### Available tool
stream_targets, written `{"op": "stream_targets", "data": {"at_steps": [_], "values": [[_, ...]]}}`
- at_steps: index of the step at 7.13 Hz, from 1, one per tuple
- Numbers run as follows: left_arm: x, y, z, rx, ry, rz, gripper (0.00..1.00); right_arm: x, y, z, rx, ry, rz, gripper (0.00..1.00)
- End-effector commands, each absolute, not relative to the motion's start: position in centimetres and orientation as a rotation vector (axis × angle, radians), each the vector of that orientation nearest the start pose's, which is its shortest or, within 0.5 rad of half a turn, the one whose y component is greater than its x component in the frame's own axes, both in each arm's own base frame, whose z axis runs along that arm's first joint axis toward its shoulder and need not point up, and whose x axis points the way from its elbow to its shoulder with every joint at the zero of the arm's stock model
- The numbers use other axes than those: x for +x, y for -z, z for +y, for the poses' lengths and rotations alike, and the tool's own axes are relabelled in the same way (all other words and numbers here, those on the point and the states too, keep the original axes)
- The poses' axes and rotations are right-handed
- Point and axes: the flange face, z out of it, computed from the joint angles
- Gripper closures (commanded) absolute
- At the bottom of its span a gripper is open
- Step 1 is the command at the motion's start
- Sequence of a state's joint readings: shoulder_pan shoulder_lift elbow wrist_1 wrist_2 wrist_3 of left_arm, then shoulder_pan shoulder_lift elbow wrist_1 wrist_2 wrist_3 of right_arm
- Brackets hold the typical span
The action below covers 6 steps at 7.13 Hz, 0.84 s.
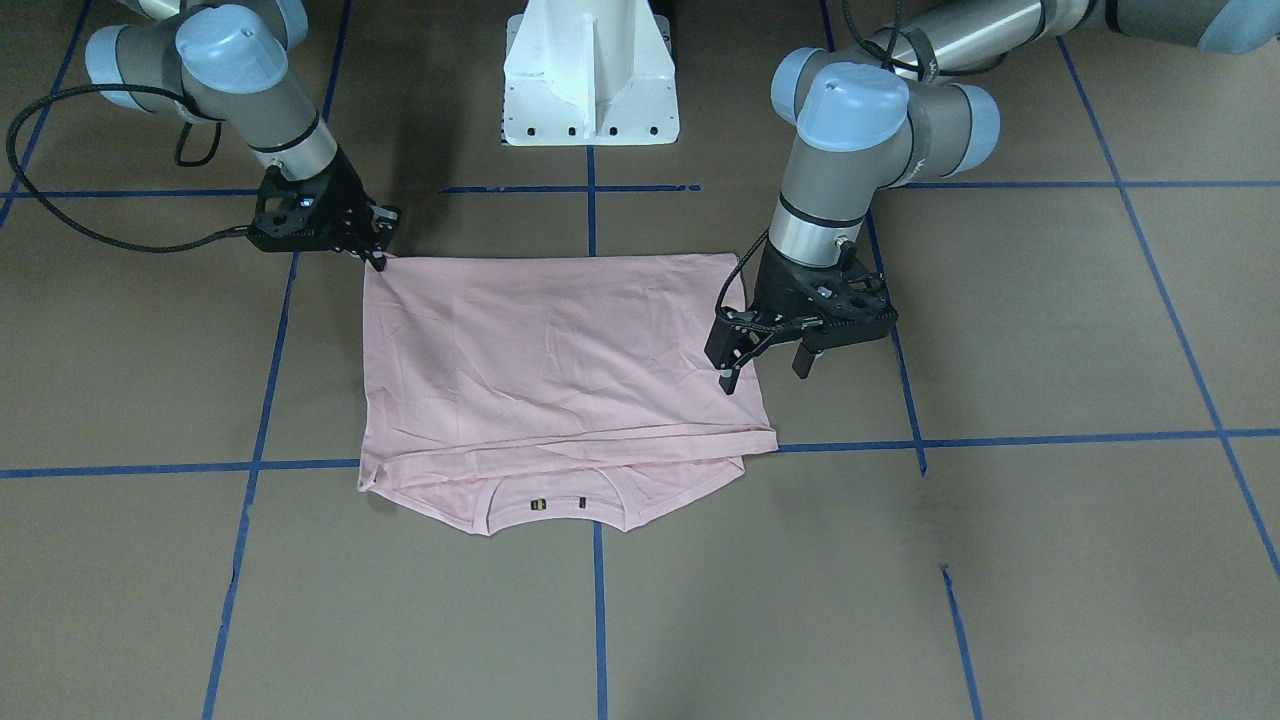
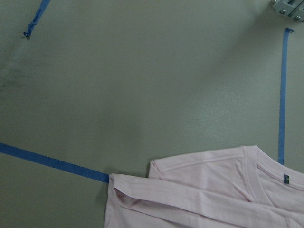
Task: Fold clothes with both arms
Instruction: 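Drag the folded shirt with the right gripper toward the right arm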
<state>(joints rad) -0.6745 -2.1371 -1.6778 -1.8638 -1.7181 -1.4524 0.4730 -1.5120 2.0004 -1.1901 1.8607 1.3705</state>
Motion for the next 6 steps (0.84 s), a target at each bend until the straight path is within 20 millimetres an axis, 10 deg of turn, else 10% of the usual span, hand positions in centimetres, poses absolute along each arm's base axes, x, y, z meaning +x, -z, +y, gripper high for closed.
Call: {"op": "stream_targets", "data": {"at_steps": [1, 4, 5, 6], "values": [[45.6, -24.4, -50.3, 0.24, 0.439, 0.967, 0.0, -39.1, -40.2, -26.3, -0.057, -0.1, -0.876, 1.0], [46.6, -23.4, -48.4, 0.225, 0.424, 0.985, 0.0, -38.1, -41.2, -20.3, -0.165, -0.096, -0.832, 0.95], [47.5, -22.8, -46.7, 0.198, 0.419, 0.986, 0.0, -37.9, -40.7, -20.3, -0.158, -0.098, -0.842, 0.01], [48.4, -21.6, -43.8, 0.144, 0.428, 0.981, 0.0, -37.0, -39.3, -21.1, -0.139, -0.116, -0.873, 0.0]]}}
